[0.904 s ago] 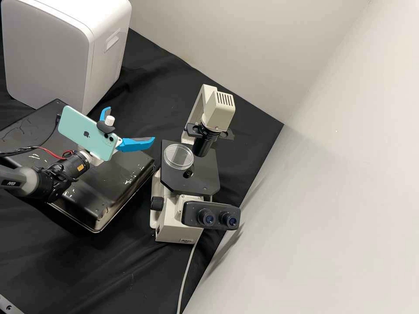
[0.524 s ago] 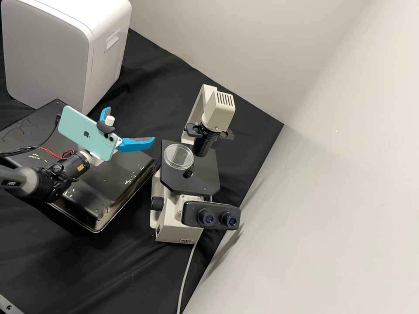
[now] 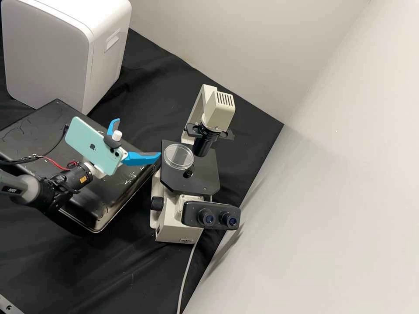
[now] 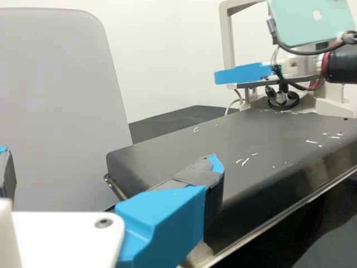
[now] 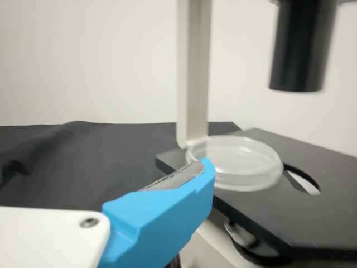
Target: Place the petri dish on the bench
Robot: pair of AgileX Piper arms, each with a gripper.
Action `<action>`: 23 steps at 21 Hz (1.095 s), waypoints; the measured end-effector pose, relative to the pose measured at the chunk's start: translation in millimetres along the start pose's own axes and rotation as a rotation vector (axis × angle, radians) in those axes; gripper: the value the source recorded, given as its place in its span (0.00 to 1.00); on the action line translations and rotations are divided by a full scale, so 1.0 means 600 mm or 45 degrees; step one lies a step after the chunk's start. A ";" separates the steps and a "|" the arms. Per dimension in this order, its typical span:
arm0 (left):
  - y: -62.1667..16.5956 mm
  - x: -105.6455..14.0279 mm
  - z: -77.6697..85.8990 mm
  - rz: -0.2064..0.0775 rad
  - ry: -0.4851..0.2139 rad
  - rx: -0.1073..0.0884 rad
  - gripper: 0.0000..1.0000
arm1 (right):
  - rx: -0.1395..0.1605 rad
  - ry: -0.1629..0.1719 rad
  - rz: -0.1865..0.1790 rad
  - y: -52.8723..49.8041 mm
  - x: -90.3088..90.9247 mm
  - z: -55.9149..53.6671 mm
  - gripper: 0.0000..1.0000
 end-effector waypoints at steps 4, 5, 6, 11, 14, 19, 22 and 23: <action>-0.001 0.000 0.000 -0.003 0.000 0.003 1.00 | 0.007 -0.003 0.025 0.015 -0.011 0.010 1.00; -0.001 0.000 0.000 -0.003 0.000 0.003 1.00 | 0.006 -0.008 0.029 0.018 -0.014 0.013 1.00; -0.001 0.000 0.000 -0.003 0.000 0.003 1.00 | 0.008 -0.008 0.036 0.021 -0.016 0.016 1.00; -0.001 0.000 0.002 -0.004 -0.007 0.004 1.00 | 0.010 -0.046 0.070 0.037 -0.018 0.034 1.00; -0.001 -0.001 0.003 -0.005 -0.015 0.004 1.00 | 0.005 -0.073 0.077 0.041 -0.017 0.047 1.00; -0.002 0.000 0.003 -0.009 -0.014 0.009 1.00 | 0.006 -0.097 0.085 0.044 -0.008 0.058 1.00; -0.003 0.000 0.003 -0.012 -0.014 0.011 1.00 | -0.004 -0.103 0.079 0.042 0.005 0.064 1.00; -0.003 0.000 0.003 -0.012 -0.014 0.011 1.00 | -0.010 -0.106 0.076 0.041 0.009 0.066 1.00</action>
